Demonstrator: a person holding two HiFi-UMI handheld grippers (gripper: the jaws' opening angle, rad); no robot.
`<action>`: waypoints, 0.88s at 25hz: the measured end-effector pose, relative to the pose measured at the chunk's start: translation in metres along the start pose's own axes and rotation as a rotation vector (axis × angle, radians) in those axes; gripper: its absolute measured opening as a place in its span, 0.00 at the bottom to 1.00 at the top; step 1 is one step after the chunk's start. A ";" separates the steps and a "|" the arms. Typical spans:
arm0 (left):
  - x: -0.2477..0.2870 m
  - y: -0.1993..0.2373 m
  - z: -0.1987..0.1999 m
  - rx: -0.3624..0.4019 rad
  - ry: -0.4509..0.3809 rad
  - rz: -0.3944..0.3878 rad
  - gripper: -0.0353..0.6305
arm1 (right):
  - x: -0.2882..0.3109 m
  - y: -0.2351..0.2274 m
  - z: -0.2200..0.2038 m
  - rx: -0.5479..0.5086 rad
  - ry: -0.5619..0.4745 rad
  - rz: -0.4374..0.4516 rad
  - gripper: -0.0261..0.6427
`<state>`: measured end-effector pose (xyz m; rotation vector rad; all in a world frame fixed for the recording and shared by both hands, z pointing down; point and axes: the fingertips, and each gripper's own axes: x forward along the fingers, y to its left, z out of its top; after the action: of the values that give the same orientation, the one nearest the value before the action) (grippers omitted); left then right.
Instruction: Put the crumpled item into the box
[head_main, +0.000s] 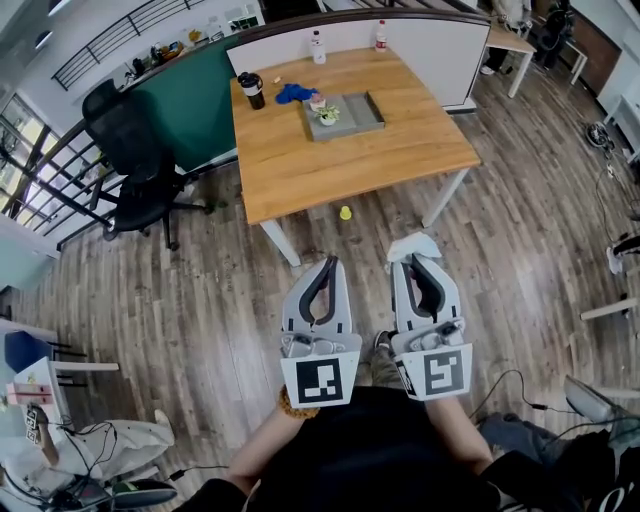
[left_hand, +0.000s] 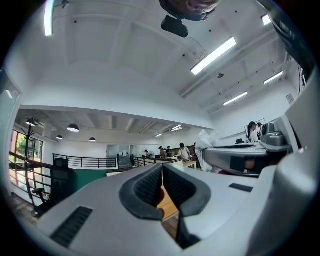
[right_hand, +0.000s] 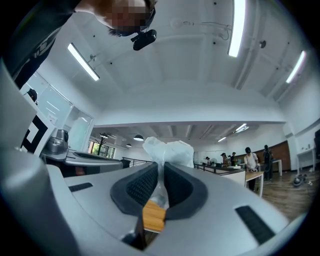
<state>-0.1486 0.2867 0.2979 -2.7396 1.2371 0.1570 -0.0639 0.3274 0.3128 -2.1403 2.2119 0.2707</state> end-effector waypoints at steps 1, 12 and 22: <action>0.004 -0.002 -0.001 -0.003 0.002 0.002 0.09 | 0.002 -0.005 -0.001 0.003 0.001 0.002 0.11; 0.055 -0.031 -0.014 0.003 0.024 -0.003 0.09 | 0.025 -0.042 -0.016 0.040 0.008 0.051 0.11; 0.094 -0.063 -0.027 -0.016 0.064 -0.003 0.09 | 0.032 -0.087 -0.032 0.094 0.019 0.053 0.11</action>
<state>-0.0384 0.2545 0.3155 -2.7799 1.2533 0.0796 0.0245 0.2880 0.3311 -2.0475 2.2464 0.1465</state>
